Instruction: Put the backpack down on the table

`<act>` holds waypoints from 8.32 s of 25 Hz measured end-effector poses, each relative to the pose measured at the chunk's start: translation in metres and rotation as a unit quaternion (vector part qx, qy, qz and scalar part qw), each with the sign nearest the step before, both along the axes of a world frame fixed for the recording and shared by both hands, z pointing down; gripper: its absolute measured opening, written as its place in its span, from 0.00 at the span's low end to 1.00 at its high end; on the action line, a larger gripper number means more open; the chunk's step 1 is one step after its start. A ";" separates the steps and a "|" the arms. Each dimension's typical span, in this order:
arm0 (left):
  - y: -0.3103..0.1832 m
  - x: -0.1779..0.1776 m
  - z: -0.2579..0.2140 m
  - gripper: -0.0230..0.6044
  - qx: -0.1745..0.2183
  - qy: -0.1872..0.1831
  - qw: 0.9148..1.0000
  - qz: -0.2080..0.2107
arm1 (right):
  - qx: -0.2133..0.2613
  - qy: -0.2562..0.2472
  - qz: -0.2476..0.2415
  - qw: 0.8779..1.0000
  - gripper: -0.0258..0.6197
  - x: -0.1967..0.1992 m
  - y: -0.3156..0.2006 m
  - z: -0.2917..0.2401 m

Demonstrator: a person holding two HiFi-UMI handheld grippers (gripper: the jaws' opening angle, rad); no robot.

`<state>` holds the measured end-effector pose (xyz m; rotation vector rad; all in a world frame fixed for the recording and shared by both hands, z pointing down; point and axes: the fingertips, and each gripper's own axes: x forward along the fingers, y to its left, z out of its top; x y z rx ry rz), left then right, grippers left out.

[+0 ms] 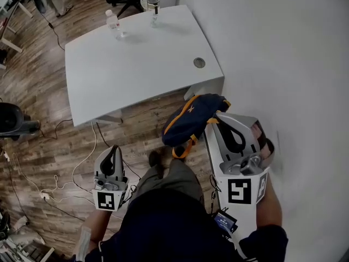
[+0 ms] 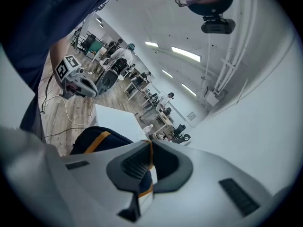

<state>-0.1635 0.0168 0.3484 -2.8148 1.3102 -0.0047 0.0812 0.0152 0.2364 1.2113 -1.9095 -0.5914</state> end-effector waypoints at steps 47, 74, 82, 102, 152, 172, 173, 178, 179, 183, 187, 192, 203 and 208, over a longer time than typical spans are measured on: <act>-0.016 -0.112 -0.048 0.04 0.041 -0.010 0.994 -0.103 | 0.090 0.040 -0.038 0.994 0.03 -0.087 -0.293 -0.079; -0.039 -0.104 -0.024 0.04 -0.004 -0.049 0.977 -0.207 | 0.061 0.047 -0.110 0.991 0.03 -0.080 -0.334 0.063; -0.040 -0.102 -0.020 0.04 -0.011 -0.049 0.980 -0.195 | -0.048 0.060 -0.121 0.990 0.03 -0.059 -0.245 0.134; -0.037 -0.092 0.000 0.04 -0.040 -0.068 0.980 -0.182 | -0.271 0.097 0.017 0.957 0.03 0.061 -0.203 0.324; -0.019 -0.058 0.013 0.04 -0.043 -0.083 0.984 -0.155 | -0.194 0.230 0.003 0.954 0.04 0.084 -0.201 0.405; -0.042 0.006 0.014 0.04 -0.029 -0.054 0.995 -0.078 | -0.197 0.261 -0.012 0.945 0.04 0.082 -0.189 0.413; -0.043 0.009 0.015 0.04 -0.031 -0.053 0.995 -0.075 | -0.196 0.262 -0.012 0.945 0.04 0.082 -0.189 0.412; -0.050 0.018 0.018 0.04 -0.034 -0.055 0.996 -0.064 | -0.193 0.261 -0.011 0.946 0.04 0.082 -0.189 0.411; -0.051 0.019 0.018 0.04 -0.033 -0.055 0.996 -0.062 | -0.189 0.261 -0.010 0.947 0.05 0.082 -0.189 0.410; -0.053 0.021 0.016 0.04 -0.030 -0.050 0.996 -0.061 | -0.173 0.258 -0.005 0.951 0.05 0.083 -0.189 0.405; -0.052 0.025 0.015 0.04 -0.029 -0.052 0.997 -0.057 | -0.167 0.253 -0.006 0.953 0.07 0.084 -0.188 0.401; -0.052 0.025 0.014 0.04 -0.026 -0.052 0.997 -0.055 | -0.162 0.254 0.001 0.953 0.08 0.088 -0.186 0.397; -0.047 0.026 0.008 0.04 -0.018 -0.054 0.997 -0.049 | -0.155 0.236 0.010 0.959 0.18 0.097 -0.167 0.382; -0.044 0.027 0.007 0.04 -0.014 -0.058 0.997 -0.044 | -0.142 0.226 0.013 0.964 0.23 0.096 -0.161 0.367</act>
